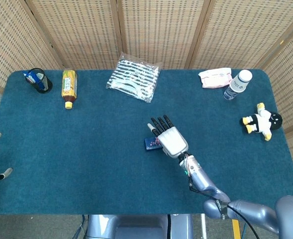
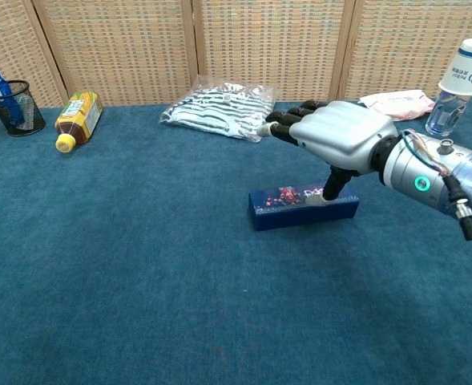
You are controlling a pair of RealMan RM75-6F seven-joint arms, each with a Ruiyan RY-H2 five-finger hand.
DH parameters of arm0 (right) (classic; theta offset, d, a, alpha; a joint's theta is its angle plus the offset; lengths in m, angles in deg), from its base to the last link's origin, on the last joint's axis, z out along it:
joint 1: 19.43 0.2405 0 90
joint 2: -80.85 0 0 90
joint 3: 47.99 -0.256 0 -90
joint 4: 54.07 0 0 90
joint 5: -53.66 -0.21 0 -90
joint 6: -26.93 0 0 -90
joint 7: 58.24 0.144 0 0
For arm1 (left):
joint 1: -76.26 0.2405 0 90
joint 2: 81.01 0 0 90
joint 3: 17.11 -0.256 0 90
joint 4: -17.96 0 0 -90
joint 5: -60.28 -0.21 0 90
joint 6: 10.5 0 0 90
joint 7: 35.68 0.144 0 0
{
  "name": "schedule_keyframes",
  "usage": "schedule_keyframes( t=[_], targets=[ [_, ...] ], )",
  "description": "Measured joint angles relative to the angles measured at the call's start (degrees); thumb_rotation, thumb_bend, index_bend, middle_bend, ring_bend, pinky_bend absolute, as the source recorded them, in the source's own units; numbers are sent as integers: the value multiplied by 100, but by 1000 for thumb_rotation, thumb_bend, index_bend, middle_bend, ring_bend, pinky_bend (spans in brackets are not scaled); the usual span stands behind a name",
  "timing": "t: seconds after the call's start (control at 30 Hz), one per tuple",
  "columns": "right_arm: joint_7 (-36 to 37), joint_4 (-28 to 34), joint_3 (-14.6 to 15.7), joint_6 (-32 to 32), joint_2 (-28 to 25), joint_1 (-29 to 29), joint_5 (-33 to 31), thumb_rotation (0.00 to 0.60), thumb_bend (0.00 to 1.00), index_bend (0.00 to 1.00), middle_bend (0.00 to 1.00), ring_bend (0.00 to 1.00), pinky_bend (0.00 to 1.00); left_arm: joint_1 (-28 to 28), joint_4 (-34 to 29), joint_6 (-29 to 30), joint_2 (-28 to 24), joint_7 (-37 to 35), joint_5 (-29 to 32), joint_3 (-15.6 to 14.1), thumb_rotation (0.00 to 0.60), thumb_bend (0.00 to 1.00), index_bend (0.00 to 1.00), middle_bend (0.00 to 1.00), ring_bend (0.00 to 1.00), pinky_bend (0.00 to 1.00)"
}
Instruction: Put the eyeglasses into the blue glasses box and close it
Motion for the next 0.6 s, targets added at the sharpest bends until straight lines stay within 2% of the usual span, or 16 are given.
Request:
schedule_keyframes(
  t=[0.13,0.27,0.47,0.6],
  targets=[
    [-361,525,35,637,-449,188,-888,600,256,0,0,0,0,6,-3,12,-1,-4,-5,-2,600,0,0,0,0,0],
    [-702,630,181,985,-606,465,-1575,600,256,0,0,0,0,9,2,12,-9,-32,0,3,600,0,0,0,0,0],
    [-637,176,313,1067,-409,660,-1739,600,260,0,2,0,0,3,17,-12,-22,-87,46,24,600,0,0,0,0,0],
    [-330,-144,332,1075,-225,721,-1711,600,301,12,102,0,0,-7,21,-44,-21,-91,76,32,600,0,0,0,0,0]
  ],
)
